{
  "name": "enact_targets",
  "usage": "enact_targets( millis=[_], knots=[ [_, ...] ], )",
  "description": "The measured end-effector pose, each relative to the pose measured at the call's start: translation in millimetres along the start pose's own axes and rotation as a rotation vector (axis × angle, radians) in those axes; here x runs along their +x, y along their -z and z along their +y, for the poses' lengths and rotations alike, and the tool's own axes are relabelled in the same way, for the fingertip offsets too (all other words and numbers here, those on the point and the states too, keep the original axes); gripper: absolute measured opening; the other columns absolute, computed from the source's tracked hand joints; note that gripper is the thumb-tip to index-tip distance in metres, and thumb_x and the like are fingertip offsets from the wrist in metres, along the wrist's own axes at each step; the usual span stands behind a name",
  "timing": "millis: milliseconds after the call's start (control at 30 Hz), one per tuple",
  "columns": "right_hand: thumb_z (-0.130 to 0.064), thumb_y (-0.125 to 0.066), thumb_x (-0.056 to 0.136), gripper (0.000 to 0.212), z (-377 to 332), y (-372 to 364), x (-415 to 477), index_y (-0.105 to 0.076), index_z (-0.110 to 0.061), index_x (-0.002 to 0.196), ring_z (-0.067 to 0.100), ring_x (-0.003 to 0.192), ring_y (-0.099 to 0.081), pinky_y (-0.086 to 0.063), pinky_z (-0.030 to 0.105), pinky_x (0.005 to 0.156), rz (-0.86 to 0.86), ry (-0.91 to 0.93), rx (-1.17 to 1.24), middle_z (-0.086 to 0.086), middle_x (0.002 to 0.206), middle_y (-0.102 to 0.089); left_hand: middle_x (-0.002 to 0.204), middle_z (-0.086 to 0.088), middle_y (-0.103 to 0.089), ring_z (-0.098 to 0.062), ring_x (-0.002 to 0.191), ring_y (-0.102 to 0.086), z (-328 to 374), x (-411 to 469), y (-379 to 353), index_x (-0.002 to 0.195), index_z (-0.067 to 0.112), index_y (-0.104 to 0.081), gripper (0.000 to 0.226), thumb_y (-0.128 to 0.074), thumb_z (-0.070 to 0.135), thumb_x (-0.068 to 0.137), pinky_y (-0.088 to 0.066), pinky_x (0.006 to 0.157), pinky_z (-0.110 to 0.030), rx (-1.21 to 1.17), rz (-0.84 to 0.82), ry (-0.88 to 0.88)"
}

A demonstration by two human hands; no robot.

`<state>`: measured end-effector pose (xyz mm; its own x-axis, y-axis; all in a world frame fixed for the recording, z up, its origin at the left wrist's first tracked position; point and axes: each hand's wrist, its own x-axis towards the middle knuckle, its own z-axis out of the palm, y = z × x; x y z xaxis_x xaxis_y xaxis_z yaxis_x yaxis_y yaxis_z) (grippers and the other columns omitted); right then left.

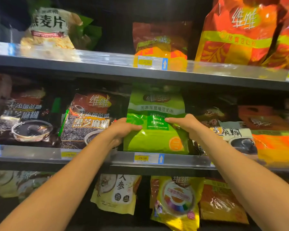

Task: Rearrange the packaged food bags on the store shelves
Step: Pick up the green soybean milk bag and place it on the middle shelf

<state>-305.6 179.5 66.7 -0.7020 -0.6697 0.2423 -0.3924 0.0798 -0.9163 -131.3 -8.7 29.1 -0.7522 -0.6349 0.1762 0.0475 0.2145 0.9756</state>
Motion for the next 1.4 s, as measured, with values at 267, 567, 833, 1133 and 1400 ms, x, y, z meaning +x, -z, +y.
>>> enact_targets(
  millis=[267, 567, 833, 1133, 1400],
  knots=[
    [-0.036, -0.085, 0.082, 0.047, 32.8, 2.4, 7.1, -0.059, -0.015, 0.115, 0.019, 0.110, -0.063, -0.054, 0.038, 0.098, -0.107, 0.010, -0.157, 0.001, 0.120, -0.067, 0.139, -0.020, -0.059, -0.035, 0.108, -0.070, -15.6, 13.3, -11.3, 0.156, 0.011, -0.030, 0.091, -0.082, 0.002, 0.082, -0.062, 0.089, -0.051, 0.029, 0.063, 0.034],
    [-0.041, -0.094, 0.070, 0.086, 51.3, 7.9, 3.0, -0.039, -0.017, 0.132, 0.019, 0.112, -0.052, -0.043, 0.027, 0.069, -0.076, 0.055, -0.535, 0.000, 0.123, -0.051, 0.138, -0.022, -0.057, -0.040, 0.111, -0.067, -18.6, 32.0, -13.5, 0.152, 0.013, -0.032, 0.102, -0.087, 0.008, 0.067, -0.061, 0.086, -0.058, 0.034, 0.148, 0.045],
    [-0.049, -0.093, 0.068, 0.077, 47.0, -16.7, 15.7, -0.048, -0.013, 0.119, 0.022, 0.104, -0.058, -0.048, 0.034, 0.075, 0.054, 0.085, -0.688, 0.005, 0.114, -0.060, 0.140, -0.025, -0.053, -0.041, 0.126, -0.057, -15.8, 39.2, -22.8, 0.150, -0.006, -0.032, 0.078, -0.077, 0.001, 0.086, -0.051, 0.105, -0.051, 0.191, 0.285, 0.043],
    [-0.050, -0.092, 0.069, 0.070, 42.1, -26.4, 12.1, -0.043, -0.014, 0.104, 0.022, 0.092, -0.056, -0.043, 0.033, 0.070, 0.135, 0.128, -0.796, 0.002, 0.101, -0.056, 0.120, -0.024, -0.062, -0.038, 0.111, -0.065, -10.2, 35.3, -30.7, 0.125, -0.005, -0.049, 0.042, -0.070, -0.002, 0.088, -0.058, 0.095, -0.048, 0.290, 0.303, 0.038],
    [-0.050, -0.092, 0.069, 0.065, 43.3, -31.5, 15.9, -0.049, -0.012, 0.099, 0.022, 0.085, -0.056, -0.038, 0.031, 0.061, 0.166, 0.113, -0.788, 0.004, 0.093, -0.059, 0.118, -0.023, -0.062, -0.037, 0.109, -0.064, -7.6, 34.8, -30.3, 0.112, -0.003, -0.052, 0.025, -0.066, -0.003, 0.092, -0.056, 0.096, -0.048, 0.327, 0.302, 0.043]
  ],
)
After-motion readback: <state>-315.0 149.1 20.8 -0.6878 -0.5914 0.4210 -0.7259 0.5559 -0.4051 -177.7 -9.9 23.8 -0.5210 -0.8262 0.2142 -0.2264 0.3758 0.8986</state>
